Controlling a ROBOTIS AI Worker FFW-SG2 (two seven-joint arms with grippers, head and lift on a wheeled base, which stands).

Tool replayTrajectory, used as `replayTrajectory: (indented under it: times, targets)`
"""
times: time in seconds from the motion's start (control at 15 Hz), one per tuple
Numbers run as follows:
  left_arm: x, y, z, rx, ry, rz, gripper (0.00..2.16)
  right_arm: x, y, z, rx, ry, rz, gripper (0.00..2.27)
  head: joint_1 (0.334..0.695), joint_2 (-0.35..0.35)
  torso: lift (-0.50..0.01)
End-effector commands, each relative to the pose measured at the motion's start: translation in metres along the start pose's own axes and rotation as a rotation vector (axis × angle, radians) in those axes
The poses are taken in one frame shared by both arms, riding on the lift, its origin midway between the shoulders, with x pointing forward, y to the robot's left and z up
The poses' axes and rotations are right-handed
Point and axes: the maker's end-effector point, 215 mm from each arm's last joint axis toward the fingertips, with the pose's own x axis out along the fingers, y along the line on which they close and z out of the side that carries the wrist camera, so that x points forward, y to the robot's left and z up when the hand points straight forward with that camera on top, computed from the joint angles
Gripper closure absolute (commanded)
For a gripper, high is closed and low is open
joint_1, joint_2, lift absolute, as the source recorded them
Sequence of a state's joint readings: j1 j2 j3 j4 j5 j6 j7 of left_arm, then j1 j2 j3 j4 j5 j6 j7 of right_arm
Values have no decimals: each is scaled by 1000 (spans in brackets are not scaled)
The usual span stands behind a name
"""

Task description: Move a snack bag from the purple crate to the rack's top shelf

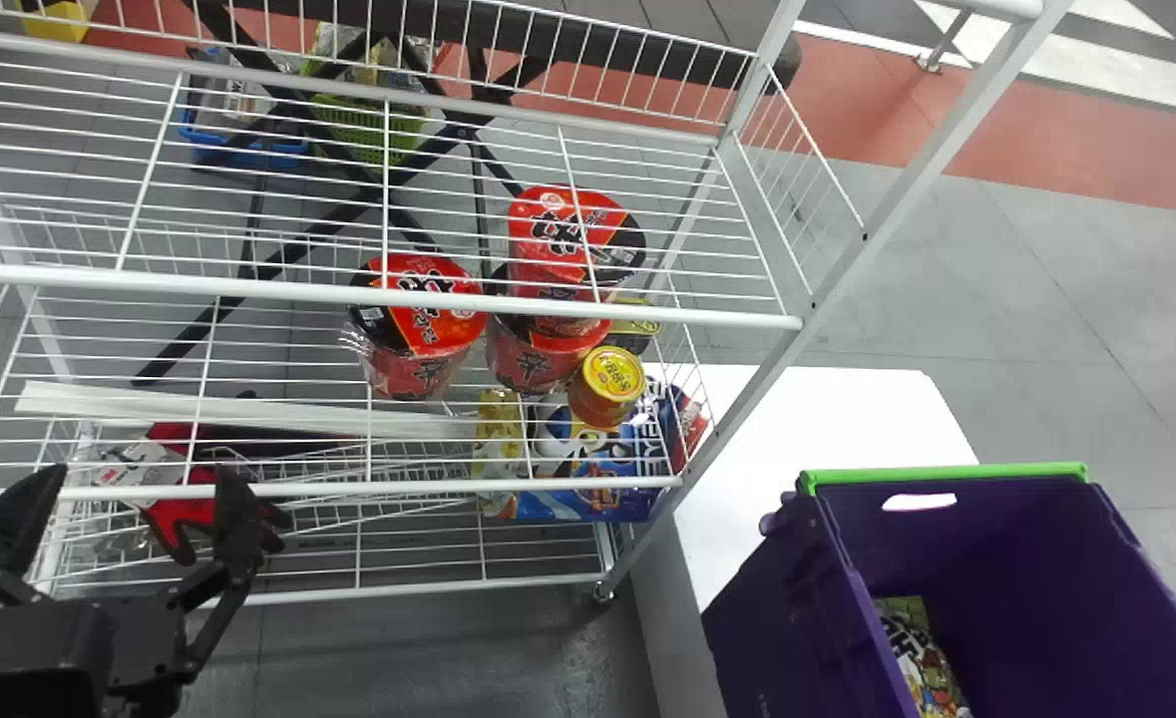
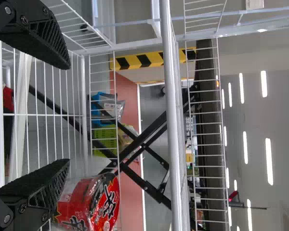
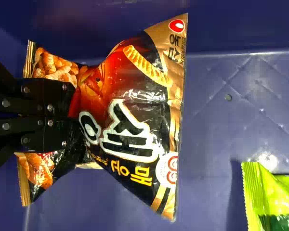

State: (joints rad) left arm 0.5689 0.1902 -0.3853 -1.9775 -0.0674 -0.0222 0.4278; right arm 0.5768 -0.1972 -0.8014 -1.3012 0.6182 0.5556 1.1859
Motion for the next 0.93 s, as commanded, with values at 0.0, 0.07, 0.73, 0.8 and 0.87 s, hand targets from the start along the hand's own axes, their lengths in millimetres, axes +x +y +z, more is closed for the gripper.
replayTrajectory:
  times: [0.0,0.07,0.73,0.8,0.87]
  targets:
    - [0,-1,1,0,-3,-2,137,-5,-4,1,0,-10,-6,2115,695,-350,-443]
    - [0,-1,1,0,-1,-2,137,-7,-3,4,-11,-21,4,2115,695,-350,-441]
    - [-5,-10,2,14,5,-11,137,-34,-14,15,5,-72,-49,2115,695,-350,-401]
    - [-6,-11,1,14,6,-11,137,-36,-14,16,4,-77,-53,2115,695,-350,-397]
    - [-7,-11,1,15,7,-11,137,-37,-15,17,3,-79,-56,2115,695,-350,-393]
